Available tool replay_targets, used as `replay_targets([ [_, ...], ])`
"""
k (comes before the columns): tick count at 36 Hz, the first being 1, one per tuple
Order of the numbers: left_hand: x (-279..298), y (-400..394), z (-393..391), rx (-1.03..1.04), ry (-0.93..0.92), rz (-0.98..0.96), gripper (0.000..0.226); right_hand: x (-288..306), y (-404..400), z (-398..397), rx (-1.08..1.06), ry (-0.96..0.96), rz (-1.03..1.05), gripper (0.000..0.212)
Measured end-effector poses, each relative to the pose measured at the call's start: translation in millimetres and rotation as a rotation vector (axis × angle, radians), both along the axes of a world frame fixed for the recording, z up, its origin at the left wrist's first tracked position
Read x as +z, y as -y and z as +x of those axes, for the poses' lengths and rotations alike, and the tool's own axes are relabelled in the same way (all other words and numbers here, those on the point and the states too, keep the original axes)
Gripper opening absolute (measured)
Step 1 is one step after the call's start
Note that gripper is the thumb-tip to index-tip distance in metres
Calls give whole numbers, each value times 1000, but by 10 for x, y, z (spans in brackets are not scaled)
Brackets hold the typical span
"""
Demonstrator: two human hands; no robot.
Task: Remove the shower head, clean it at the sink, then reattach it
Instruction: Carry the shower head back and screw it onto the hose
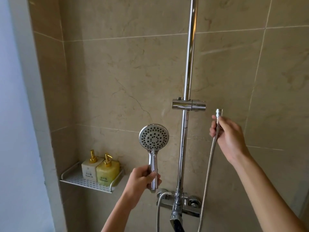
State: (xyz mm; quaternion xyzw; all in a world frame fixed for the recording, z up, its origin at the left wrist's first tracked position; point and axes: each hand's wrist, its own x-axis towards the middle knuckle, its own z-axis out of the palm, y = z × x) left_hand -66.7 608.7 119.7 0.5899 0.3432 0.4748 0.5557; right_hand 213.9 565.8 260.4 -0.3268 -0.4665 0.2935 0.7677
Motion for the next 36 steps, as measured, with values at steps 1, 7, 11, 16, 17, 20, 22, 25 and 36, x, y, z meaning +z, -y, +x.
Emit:
replay_targets([
  [1,18,-5,7,-4,1,2,10,-60,44,-28,16,14,-8,20],
  [7,68,-7,34,-20,22,5,9,-493,261,-302,101,125,-57,18],
  [11,145,16,56,-19,25,19,9,-810,371,-506,152,195,-104,24],
  [16,277,67,71,-18,23,55,11,-1182,443,-747,139,247,-187,45],
  [17,300,77,73,-16,22,61,11,-1252,454,-787,148,254,-205,45],
  [20,356,107,92,-11,26,68,12,-1424,478,-916,206,259,-236,36],
  [22,377,130,107,-17,33,71,13,-1504,481,-1001,228,264,-243,36],
  [25,394,173,131,-36,46,85,15,-1575,479,-1121,237,285,-258,35],
  [36,395,271,112,1,50,119,12,-1701,454,-1308,148,268,-334,19],
])
